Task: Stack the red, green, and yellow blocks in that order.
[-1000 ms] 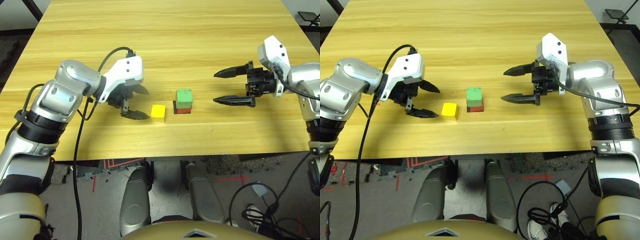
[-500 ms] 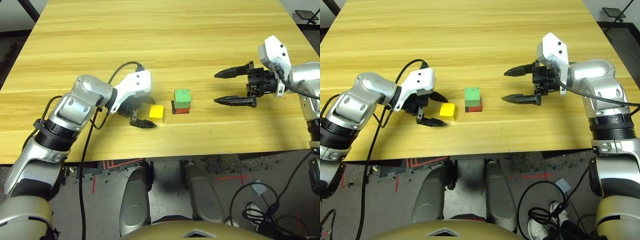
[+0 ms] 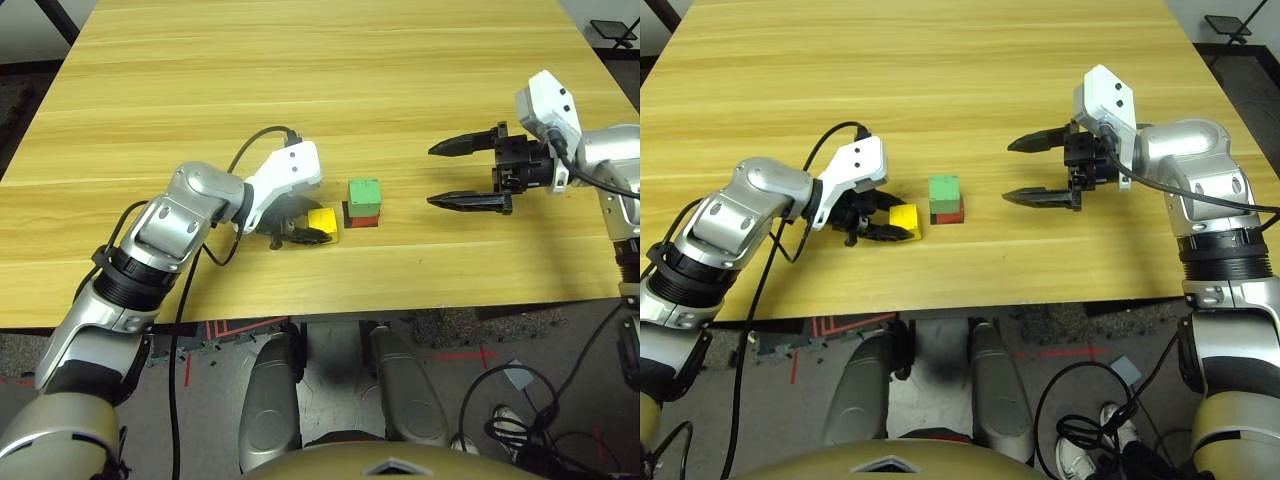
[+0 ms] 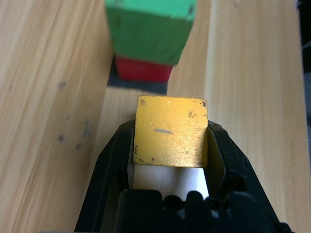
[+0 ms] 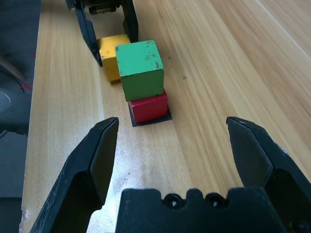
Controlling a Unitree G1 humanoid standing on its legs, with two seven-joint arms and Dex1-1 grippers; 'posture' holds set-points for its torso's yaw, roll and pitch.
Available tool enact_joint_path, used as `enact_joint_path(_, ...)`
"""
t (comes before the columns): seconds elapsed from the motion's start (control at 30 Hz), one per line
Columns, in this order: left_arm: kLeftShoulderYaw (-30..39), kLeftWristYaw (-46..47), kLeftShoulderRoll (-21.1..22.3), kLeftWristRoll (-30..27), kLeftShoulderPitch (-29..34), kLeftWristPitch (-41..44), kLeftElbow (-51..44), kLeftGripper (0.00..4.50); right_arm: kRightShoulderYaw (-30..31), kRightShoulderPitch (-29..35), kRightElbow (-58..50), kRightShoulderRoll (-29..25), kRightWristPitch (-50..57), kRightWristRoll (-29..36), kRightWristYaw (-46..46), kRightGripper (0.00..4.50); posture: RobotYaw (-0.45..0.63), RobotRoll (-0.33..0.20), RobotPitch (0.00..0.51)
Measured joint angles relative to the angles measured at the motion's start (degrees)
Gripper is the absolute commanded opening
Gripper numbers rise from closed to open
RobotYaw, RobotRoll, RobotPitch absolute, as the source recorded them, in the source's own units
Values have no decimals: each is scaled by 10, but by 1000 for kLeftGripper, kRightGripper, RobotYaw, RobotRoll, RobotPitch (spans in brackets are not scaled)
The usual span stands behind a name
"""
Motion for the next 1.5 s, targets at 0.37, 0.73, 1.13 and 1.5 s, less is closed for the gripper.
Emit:
enact_joint_path(0.37,21,-42,77,-2,-125,22,0,2071,0,1,3,1,-1,0,-1,4500,79,27,243)
enact_joint_path(0.73,-2,-35,-4,-13,-181,55,3,2071,0,13,3,1,-2,0,-7,4500,64,32,249)
enact_joint_path(1.13,-39,-42,-40,-12,-243,81,38,2071,-8,34,-7,0,6,2,-21,4500,46,53,255)
enact_joint_path(1.5,-60,-38,-53,-30,-229,138,14,2071,-9,55,-20,0,12,11,-30,4500,40,59,261)
